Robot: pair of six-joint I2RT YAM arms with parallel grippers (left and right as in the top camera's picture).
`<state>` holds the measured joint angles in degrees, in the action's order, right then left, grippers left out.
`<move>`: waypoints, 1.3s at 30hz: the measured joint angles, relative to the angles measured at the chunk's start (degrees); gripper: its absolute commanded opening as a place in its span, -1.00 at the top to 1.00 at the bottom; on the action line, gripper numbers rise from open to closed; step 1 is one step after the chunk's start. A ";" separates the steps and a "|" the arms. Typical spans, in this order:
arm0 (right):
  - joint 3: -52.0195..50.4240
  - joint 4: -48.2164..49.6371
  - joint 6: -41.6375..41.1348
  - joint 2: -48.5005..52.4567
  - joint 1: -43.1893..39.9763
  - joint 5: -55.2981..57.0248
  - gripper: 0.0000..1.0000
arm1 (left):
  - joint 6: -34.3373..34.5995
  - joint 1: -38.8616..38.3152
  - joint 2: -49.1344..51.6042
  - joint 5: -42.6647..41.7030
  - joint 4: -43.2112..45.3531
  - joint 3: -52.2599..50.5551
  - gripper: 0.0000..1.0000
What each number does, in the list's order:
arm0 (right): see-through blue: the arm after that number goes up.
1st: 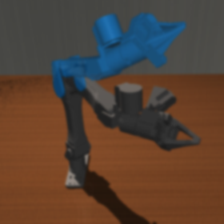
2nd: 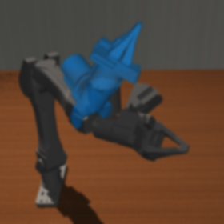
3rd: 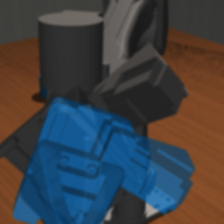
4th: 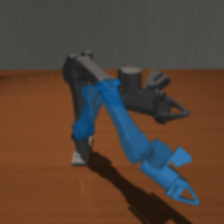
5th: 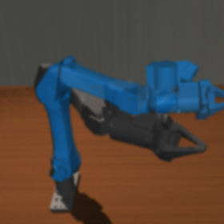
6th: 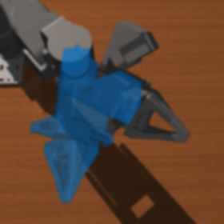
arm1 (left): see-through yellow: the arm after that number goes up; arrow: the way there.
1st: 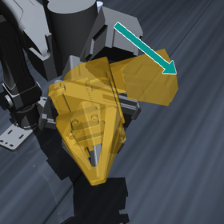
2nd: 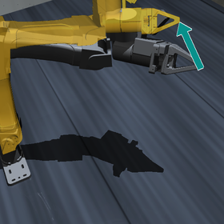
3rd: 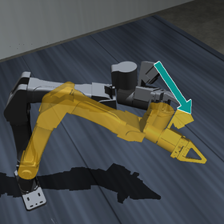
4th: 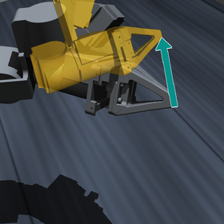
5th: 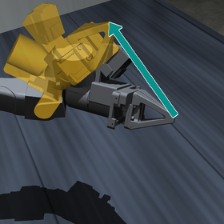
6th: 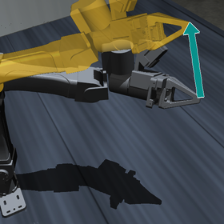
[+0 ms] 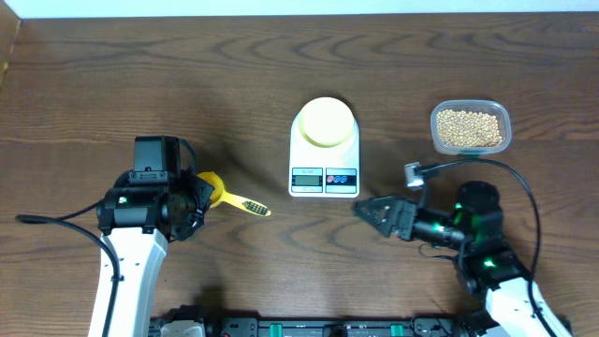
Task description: Scoop item into bowl and weigh 50g on scale
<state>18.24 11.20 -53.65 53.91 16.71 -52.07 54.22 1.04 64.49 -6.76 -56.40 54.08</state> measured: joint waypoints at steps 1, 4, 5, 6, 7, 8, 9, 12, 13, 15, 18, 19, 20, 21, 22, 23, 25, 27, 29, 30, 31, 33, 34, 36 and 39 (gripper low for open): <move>0.00 0.76 -0.22 0.28 0.83 0.35 -0.99 | 0.04 0.00 0.00 -0.07 0.00 0.00 0.86; 0.09 3.13 -3.04 0.79 3.56 2.67 -0.99 | 1.70 -0.09 0.00 -0.42 -0.07 0.00 0.86; 0.09 3.17 -4.33 0.79 4.17 3.58 -0.99 | 2.84 -0.31 0.00 -0.44 -0.09 0.00 0.86; 0.09 3.19 -5.53 0.81 4.37 4.37 -0.98 | 3.72 -0.63 0.00 -0.44 -0.07 0.00 0.86; 0.09 3.21 -6.58 0.81 4.66 5.27 -0.98 | 4.59 -1.22 0.00 -0.44 -0.04 0.00 0.86; 0.09 3.21 -7.50 0.81 4.81 5.79 -0.99 | 5.35 -2.01 0.00 -0.44 0.04 0.00 0.85; 0.09 3.21 -8.04 0.81 4.81 6.23 -0.98 | 6.01 -3.04 0.00 -0.46 0.17 0.00 0.86; 0.09 3.21 -8.83 0.81 5.18 7.08 -0.99 | 6.67 -5.14 0.00 -0.46 0.94 0.00 0.86; 0.09 3.21 -8.96 0.81 5.73 7.45 -0.99 | 7.10 -5.95 0.02 -0.46 1.29 0.00 0.86; 0.09 3.21 -9.09 0.81 7.39 8.44 -0.99 | 8.17 -7.02 0.39 -0.46 1.36 0.00 0.85; 0.09 3.26 -9.29 0.85 11.08 11.21 -0.99 | 10.54 -8.28 2.64 -0.42 1.40 0.00 0.86; 0.09 3.61 -9.35 0.85 12.28 12.09 -0.99 | 11.21 -8.79 3.80 -0.44 1.42 0.02 0.86; 0.09 4.15 -9.33 0.85 13.27 12.96 -0.98 | 11.65 -9.14 4.68 -0.46 1.44 0.00 0.86; 0.09 5.73 -9.38 0.85 14.88 14.08 -0.99 | 12.02 -9.77 6.40 -0.44 1.62 0.00 0.86; 0.13 7.08 -9.44 0.85 16.04 14.91 -0.96 | 12.11 -10.08 7.28 -0.46 1.68 0.00 0.86; 0.20 8.57 -9.40 0.83 17.46 16.02 -0.93 | 12.46 -10.54 8.81 -0.46 1.84 0.00 0.86; 0.26 9.44 -9.55 0.83 20.17 19.19 -0.86 | 12.90 -11.28 10.19 -0.48 2.56 0.00 0.86; 0.26 9.57 -9.86 1.03 22.73 21.81 -0.86 | 13.18 -12.20 11.04 -0.63 3.58 0.00 0.85; 0.33 9.77 -10.71 1.97 24.74 24.59 -0.86 | 13.40 -13.22 11.08 -0.70 5.33 0.00 0.86; 0.33 10.40 -11.56 3.10 26.08 26.45 -0.86 | 13.53 -13.66 11.08 -0.85 5.86 0.00 0.86; 0.35 10.80 -11.93 3.96 26.75 27.32 -0.84 | 13.75 -14.23 11.10 -0.98 6.25 0.00 0.85; 0.37 13.44 -12.59 6.21 27.87 28.72 -0.81 | 14.23 -15.45 11.10 -1.25 6.86 0.00 0.86; 0.37 14.91 -12.66 7.06 28.17 29.00 -0.78 | 14.40 -15.96 11.10 -1.31 6.95 0.00 0.86; 0.48 18.56 -13.05 9.51 28.57 29.83 -0.73 | 14.64 -17.29 11.10 -1.55 6.95 0.00 0.86; 0.50 22.27 -13.42 12.35 28.57 30.49 -0.64 | 14.82 -19.61 11.10 -1.88 7.04 0.00 0.86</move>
<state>18.74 33.47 -67.07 66.26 45.28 -21.58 69.04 -18.57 75.59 -8.64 -49.36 54.08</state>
